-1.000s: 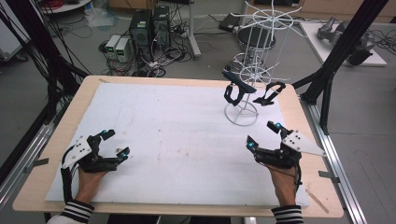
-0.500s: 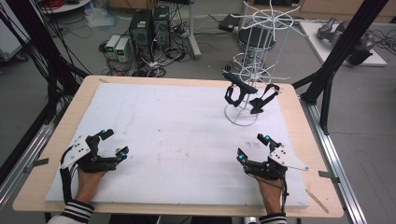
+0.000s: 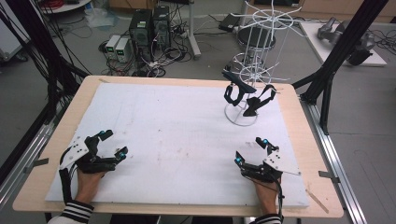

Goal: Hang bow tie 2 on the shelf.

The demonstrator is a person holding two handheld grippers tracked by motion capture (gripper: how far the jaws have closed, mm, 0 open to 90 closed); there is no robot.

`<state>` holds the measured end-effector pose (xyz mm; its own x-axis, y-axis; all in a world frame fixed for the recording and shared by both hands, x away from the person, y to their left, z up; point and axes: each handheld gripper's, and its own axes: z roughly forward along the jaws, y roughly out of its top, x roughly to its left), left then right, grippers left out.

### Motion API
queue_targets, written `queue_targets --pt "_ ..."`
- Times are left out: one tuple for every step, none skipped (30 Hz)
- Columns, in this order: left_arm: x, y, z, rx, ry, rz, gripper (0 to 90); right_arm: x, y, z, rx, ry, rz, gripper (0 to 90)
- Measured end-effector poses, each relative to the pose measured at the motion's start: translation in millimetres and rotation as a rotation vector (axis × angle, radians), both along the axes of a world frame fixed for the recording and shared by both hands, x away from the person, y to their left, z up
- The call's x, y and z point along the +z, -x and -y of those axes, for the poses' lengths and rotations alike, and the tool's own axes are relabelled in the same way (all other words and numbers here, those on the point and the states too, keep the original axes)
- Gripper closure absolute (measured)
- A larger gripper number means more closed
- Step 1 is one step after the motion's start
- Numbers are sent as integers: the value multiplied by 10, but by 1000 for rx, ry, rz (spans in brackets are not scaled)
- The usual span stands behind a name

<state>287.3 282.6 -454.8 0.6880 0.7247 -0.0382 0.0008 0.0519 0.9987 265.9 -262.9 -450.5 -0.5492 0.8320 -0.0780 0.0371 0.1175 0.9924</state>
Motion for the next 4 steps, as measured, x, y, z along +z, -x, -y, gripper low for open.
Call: queue_targets --pt "0 0 -2 0 0 -1 83 -14 3 -4 -2 0 -5 102" --pt "0 0 -3 2 -2 0 83 -9 18 -4 -2 -6 -2 103" --pt "-1 2 -3 4 0 -2 83 -13 24 3 -8 -9 4 102" --pt "0 3 -3 6 -1 1 83 -18 28 14 -6 -14 2 103"
